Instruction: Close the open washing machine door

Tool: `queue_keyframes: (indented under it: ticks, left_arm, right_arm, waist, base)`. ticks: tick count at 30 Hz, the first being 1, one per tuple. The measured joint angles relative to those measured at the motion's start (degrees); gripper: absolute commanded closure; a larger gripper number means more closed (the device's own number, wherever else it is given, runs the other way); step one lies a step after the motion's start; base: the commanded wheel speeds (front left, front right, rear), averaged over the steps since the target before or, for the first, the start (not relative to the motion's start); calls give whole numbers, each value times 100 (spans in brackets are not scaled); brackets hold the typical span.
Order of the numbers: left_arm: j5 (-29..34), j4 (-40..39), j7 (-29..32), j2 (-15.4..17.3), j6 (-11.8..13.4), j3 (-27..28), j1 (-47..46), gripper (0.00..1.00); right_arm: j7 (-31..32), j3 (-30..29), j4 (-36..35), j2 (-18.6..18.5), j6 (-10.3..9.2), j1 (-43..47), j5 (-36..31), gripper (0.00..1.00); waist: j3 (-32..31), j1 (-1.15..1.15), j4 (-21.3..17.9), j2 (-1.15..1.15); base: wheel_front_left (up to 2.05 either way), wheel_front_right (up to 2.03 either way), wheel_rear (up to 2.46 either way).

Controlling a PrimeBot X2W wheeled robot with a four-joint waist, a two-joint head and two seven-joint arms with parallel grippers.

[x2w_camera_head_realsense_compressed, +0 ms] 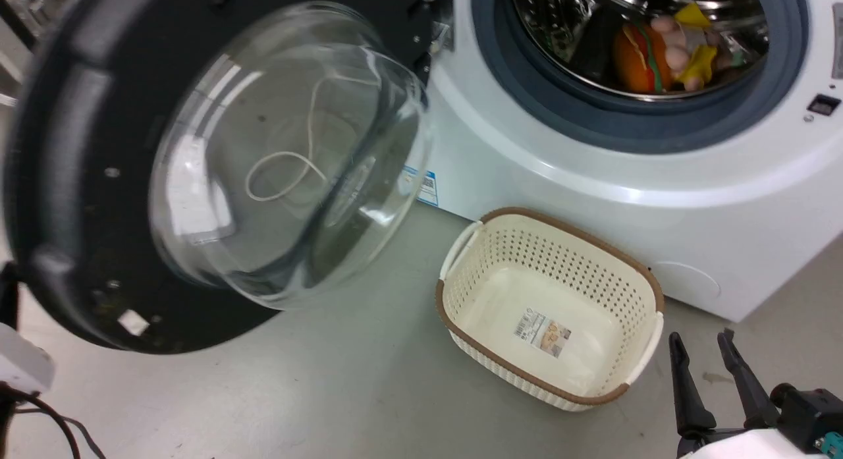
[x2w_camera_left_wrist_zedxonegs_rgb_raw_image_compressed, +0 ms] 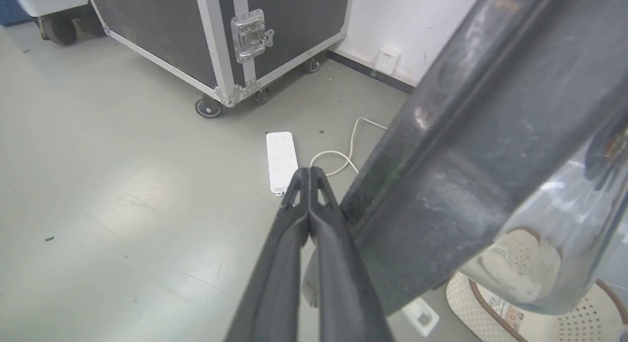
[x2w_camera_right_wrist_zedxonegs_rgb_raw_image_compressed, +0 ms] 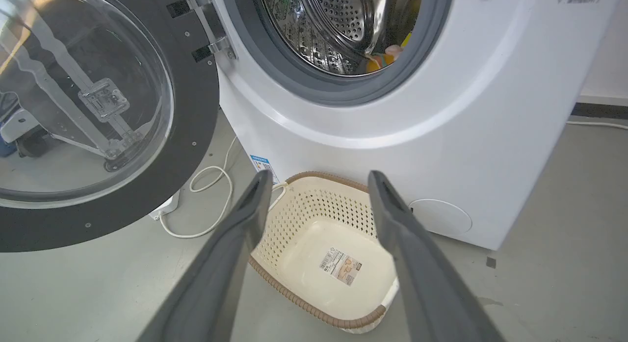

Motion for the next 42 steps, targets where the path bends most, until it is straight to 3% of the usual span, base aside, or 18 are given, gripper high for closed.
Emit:
queue_keyframes:
  ticks: [1,8,15,20,24,31,42]
  left_arm:
    - [-355,-166,165,209,-20,-279,152,100]
    - [-1483,-855,565,825,-91,-1321,526,100]
    - [-2045,-1502,588,1180,-124,-2273,626,100]
    - [-2393,-1942,392,1216,-152,-3199,616,100]
    - [-2530,-2071,220,1138,-188,-3924,468,100]
    - [-2512,-1826,-141,603,-190,-4920,-98,100]
    - [-2314,-621,-900,-144,-190,-5533,-882,100]
  right_arm:
    - [-43,-3,57,0,0,0,47,0]
    - [-249,-135,331,2,0,0,266,0]
    - [-403,-335,591,3,0,1,377,0]
    - [-494,-478,788,4,1,2,504,0]
    - [-545,-487,896,3,1,0,580,0]
    - [-550,-307,877,4,0,-20,600,0]
    - [-550,243,750,7,0,-260,639,0]
  waist:
    - [-58,0,48,0]
    - [-261,0,185,0]
    - [-423,0,234,0]
    - [-515,0,167,0]
    - [-555,0,0,0]
    - [-557,1,-558,0]
    - [-491,1,-1783,0]
  base:
    - [0,0,0]
    - [0,0,0]
    - [0,0,0]
    - [0,0,0]
    - [0,0,0]
    - [0,0,0]
    - [0,0,0]
